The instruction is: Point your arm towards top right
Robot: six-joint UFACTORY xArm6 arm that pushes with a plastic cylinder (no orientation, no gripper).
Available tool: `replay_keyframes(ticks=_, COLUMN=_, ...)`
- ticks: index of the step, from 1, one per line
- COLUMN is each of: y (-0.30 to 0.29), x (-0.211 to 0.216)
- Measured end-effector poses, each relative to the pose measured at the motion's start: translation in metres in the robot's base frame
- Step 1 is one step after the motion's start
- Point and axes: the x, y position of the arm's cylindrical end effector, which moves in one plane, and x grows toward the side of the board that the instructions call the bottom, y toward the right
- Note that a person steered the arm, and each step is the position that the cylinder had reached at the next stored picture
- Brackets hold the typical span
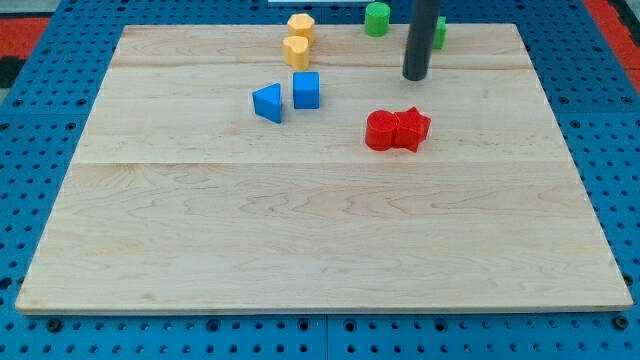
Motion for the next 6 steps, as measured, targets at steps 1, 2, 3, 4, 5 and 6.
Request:
replay_keyframes(ticks=1, y=0.052, x=-0.007)
replay_keyframes(ticks=2, y=0.065, x=-0.023)
replay_keyframes(ticks=3, y=0.066, x=-0.030)
replay_keyframes(ticks=4, y=0.090, x=-0.036)
replay_keyframes(ticks=5, y=0.102, x=-0.043)
replay_keyframes(ticks=6, y=0.082, x=-0.018)
